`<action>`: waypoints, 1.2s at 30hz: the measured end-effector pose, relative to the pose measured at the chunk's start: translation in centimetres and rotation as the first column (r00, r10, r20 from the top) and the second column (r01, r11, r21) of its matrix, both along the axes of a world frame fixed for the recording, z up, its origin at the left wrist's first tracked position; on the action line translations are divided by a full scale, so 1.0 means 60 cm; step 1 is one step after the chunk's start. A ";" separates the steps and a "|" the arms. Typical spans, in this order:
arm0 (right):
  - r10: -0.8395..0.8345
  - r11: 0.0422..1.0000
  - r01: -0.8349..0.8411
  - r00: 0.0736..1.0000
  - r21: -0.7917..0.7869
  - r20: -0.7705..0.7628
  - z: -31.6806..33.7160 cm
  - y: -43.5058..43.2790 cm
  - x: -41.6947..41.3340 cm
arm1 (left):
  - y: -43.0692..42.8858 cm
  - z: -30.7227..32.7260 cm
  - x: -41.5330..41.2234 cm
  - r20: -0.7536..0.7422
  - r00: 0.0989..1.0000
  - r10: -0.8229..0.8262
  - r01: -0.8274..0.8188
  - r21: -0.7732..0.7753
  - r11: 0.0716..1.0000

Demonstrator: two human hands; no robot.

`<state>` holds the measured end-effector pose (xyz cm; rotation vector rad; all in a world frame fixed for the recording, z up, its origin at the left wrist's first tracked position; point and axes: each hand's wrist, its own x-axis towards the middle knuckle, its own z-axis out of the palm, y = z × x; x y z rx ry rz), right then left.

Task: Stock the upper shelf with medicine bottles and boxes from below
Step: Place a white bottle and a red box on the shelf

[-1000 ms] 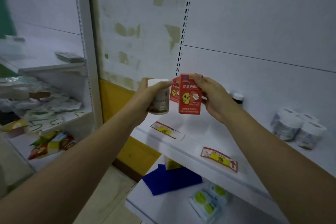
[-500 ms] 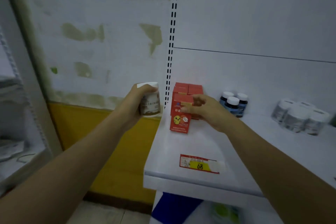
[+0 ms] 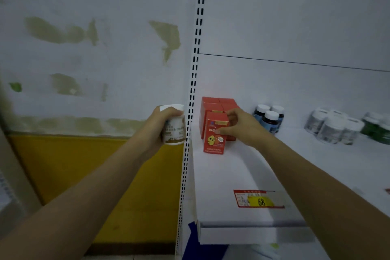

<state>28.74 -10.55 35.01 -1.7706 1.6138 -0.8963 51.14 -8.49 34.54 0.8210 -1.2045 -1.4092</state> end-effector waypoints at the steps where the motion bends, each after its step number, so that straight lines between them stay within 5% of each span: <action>1: -0.005 1.000 0.005 1.000 -0.017 -0.017 0.001 -0.004 0.000 | -0.003 -0.001 0.002 -0.008 1.000 0.004 -0.004 0.006 1.000; 9: -0.040 0.991 0.021 0.988 -0.130 -0.147 -0.001 -0.012 0.009 | -0.019 -0.003 -0.017 -0.002 1.000 -0.016 0.016 0.048 0.999; 19: -0.078 0.996 0.069 0.977 -0.051 -0.199 -0.011 0.029 -0.018 | -0.015 0.005 -0.027 -0.020 0.985 -0.173 0.174 0.111 0.978; 26: -0.200 0.971 0.237 0.846 0.012 -0.494 0.004 0.120 -0.102 | 0.000 0.020 -0.091 -0.030 0.947 -0.319 0.321 0.122 0.939; 36: -0.483 0.817 0.576 0.702 0.018 -0.523 0.020 0.338 -0.207 | 0.066 0.009 -0.250 -0.023 0.823 -0.568 0.566 0.120 0.816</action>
